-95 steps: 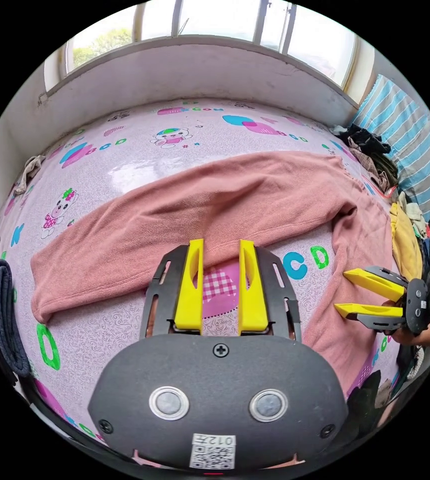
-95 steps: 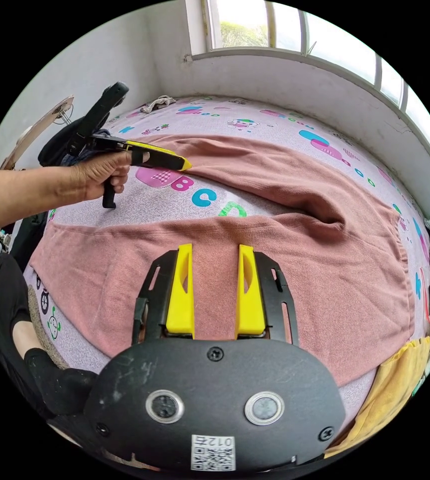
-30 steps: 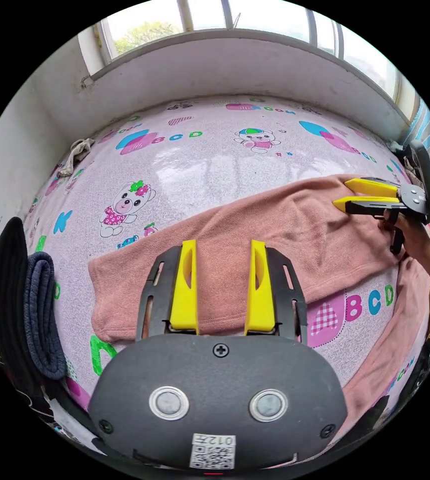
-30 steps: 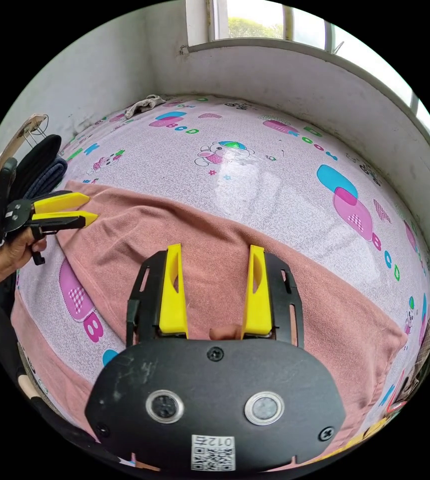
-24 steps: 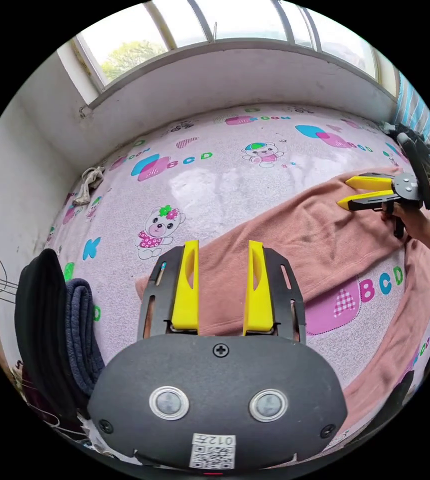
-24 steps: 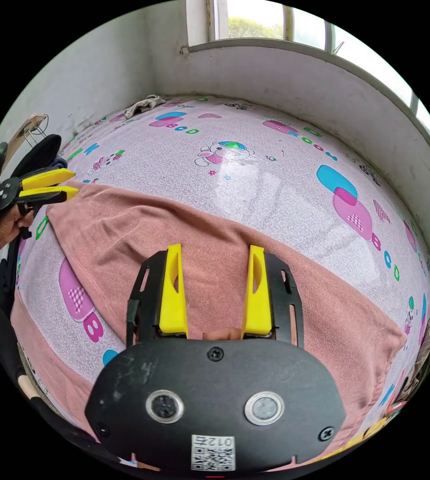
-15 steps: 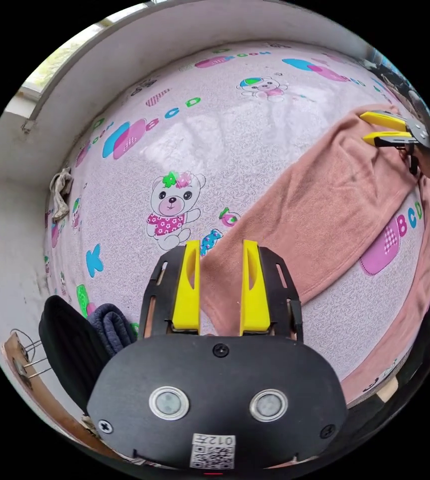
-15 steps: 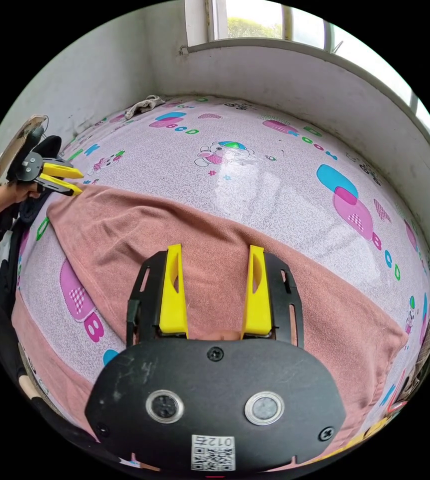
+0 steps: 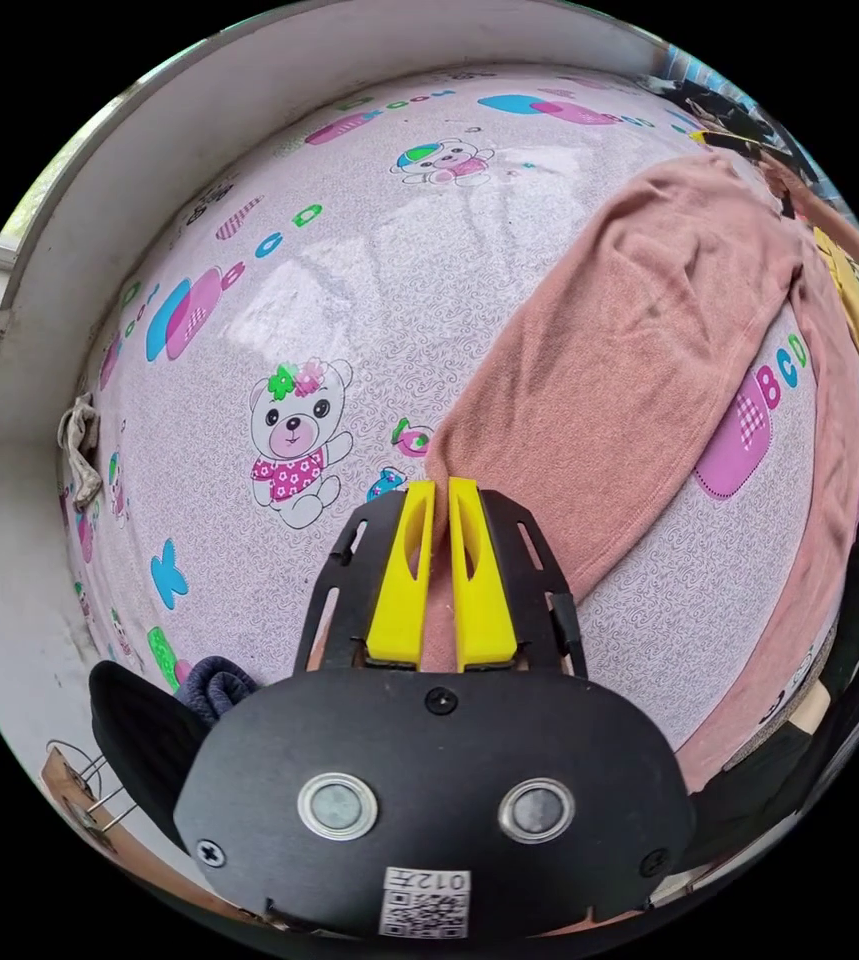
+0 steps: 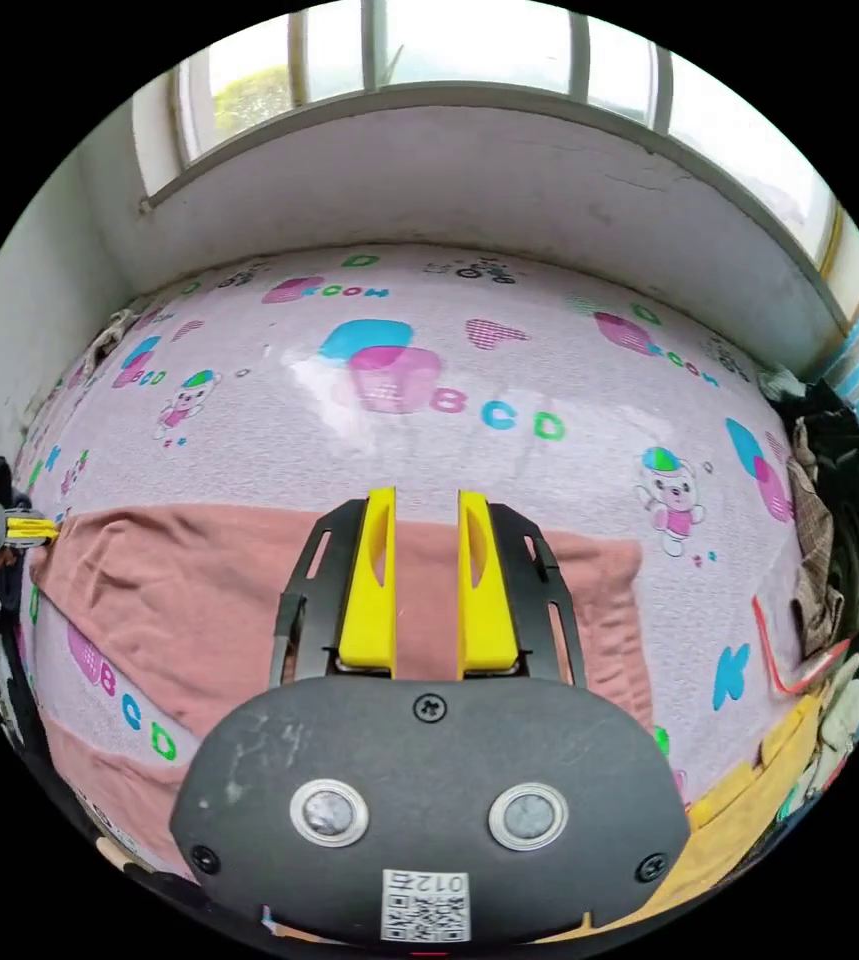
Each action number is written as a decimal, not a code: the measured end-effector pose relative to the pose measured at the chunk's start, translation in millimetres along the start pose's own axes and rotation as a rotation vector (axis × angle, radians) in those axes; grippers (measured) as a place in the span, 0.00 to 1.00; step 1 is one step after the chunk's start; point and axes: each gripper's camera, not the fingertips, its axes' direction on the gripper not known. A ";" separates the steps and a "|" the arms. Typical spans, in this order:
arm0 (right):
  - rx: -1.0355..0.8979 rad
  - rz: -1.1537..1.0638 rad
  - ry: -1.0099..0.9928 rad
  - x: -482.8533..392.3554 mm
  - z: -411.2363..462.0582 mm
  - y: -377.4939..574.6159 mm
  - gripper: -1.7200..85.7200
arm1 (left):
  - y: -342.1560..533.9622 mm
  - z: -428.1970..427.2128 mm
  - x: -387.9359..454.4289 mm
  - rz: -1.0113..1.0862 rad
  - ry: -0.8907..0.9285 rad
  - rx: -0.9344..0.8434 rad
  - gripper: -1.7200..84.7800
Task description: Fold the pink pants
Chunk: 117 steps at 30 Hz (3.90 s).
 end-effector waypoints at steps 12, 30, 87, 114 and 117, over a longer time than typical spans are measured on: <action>-0.203 -0.070 -0.096 4.2 -59.2 -23.3 0.17 | 9.2 7.4 36.8 -0.011 -0.067 -0.047 0.04; -0.416 -0.254 0.210 -184.3 -146.6 10.4 0.01 | 52.9 37.7 120.4 -0.089 -0.275 -0.068 0.03; -0.146 0.983 -0.362 26.2 -725.2 357.8 0.06 | 377.2 62.2 471.6 0.474 -0.022 0.031 0.02; -0.029 0.955 -0.403 147.2 -725.8 425.0 0.03 | 409.9 88.1 528.1 0.683 -0.508 -0.118 0.02; -0.024 0.956 -0.391 159.1 -713.9 425.2 0.03 | 409.0 109.7 537.2 0.683 -0.460 -0.143 0.02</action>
